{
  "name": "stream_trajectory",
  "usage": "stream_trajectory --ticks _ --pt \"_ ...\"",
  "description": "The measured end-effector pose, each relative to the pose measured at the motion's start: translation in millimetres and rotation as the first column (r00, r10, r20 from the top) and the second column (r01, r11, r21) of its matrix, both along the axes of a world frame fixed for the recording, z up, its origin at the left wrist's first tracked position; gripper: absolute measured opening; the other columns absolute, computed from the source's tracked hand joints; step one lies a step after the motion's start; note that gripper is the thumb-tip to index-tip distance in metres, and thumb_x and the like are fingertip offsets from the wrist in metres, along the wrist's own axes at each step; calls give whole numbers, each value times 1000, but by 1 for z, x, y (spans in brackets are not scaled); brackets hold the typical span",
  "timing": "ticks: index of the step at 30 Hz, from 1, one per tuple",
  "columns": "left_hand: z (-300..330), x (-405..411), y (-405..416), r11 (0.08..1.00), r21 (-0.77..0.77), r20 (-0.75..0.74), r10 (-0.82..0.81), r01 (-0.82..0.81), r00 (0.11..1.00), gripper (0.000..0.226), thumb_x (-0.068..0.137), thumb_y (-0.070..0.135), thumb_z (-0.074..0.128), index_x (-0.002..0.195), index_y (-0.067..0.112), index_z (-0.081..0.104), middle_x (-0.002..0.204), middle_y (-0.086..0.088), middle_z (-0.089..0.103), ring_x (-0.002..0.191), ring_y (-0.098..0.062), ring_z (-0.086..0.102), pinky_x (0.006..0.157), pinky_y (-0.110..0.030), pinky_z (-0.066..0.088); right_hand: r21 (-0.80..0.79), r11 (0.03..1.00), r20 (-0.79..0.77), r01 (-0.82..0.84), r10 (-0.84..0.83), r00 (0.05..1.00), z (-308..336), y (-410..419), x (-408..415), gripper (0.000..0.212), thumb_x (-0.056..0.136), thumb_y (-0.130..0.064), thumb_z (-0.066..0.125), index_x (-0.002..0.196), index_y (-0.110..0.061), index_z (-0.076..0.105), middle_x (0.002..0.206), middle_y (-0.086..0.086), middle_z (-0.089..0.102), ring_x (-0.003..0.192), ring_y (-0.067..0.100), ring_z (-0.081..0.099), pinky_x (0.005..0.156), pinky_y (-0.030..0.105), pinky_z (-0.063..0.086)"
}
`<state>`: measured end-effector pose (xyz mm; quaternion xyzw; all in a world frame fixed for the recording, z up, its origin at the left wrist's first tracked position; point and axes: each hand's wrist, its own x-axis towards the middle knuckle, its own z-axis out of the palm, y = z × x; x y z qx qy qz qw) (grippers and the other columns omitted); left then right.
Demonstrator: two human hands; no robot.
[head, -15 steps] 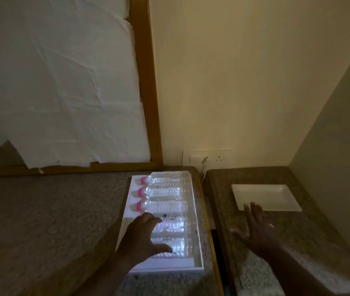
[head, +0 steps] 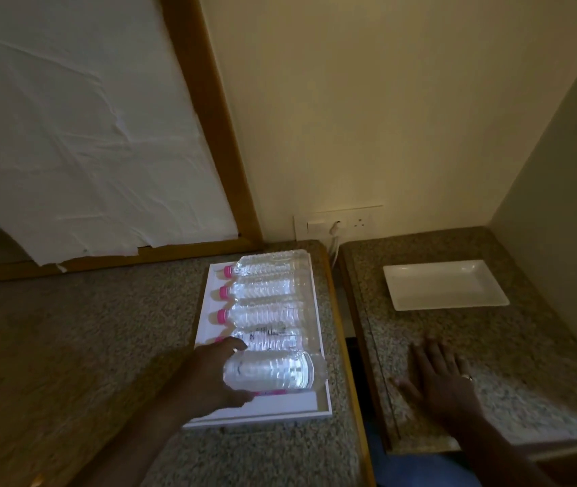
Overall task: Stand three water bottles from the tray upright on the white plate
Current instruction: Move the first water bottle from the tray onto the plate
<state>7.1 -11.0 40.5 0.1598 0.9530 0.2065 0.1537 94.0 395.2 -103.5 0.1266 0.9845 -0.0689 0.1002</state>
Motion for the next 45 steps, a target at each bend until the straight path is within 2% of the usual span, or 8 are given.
stream_trajectory --ticks 4,11,18,23,32,37,42,45 --pt "35 -7 23 980 183 -18 80 -76 997 65 38 74 80 93 52 54 94 29 57 81 9 59 54 -9 44 -54 999 -59 6 -9 998 -12 1 4 103 78 -88 0 155 -21 11 164 13 2 150 31 -3 119 56 6" --pt "21 -7 92 917 391 -195 -2 80 981 55 57 69 78 95 37 57 95 15 58 89 -9 56 73 -27 49 -69 998 -100 1 -7 995 -18 2 7 95 83 -85 11 154 -21 18 163 14 6 149 33 1 118 58 8" --pt "-1 -8 109 782 620 21 57 -58 998 53 61 48 84 100 35 51 94 5 64 87 -20 65 78 -48 56 -63 998 -138 -7 -2 990 -22 3 7 91 87 -81 17 154 -21 17 163 14 7 149 32 0 118 56 6" --pt "-7 -10 109 825 565 59 -22 -15 998 76 45 62 91 110 50 52 107 27 63 100 3 61 81 -13 49 -62 998 -131 -6 -2 991 -23 4 7 88 88 -79 22 153 -19 24 162 16 17 149 35 9 117 58 13" --pt "11 -28 105 892 451 121 -39 -19 992 88 35 63 91 111 40 53 102 14 71 92 5 66 81 -23 56 -122 992 -113 36 -50 992 -19 11 8 89 86 -83 22 154 -27 12 164 10 7 150 27 -8 121 53 2" --pt "46 -46 131 874 485 56 2 -28 998 82 35 65 89 105 38 58 94 33 69 87 11 65 66 -5 49 -137 983 -107 125 -140 984 -12 38 10 89 85 -84 25 151 -24 27 162 13 18 150 30 3 119 51 0" --pt "67 -71 209 851 523 -47 -24 45 999 87 33 66 89 107 32 59 94 9 73 87 -4 69 75 -30 54 -135 966 -90 218 -231 969 -7 78 13 98 81 -87 15 154 -21 20 165 11 6 150 28 -7 120 50 -3" --pt "57 -85 273 828 558 -53 -29 54 998 85 33 59 92 104 31 57 95 9 72 86 -4 69 72 -26 52 -139 960 -84 242 -255 963 -6 110 14 98 80 -88 14 155 -25 13 165 9 0 149 25 -13 120 49 -6"
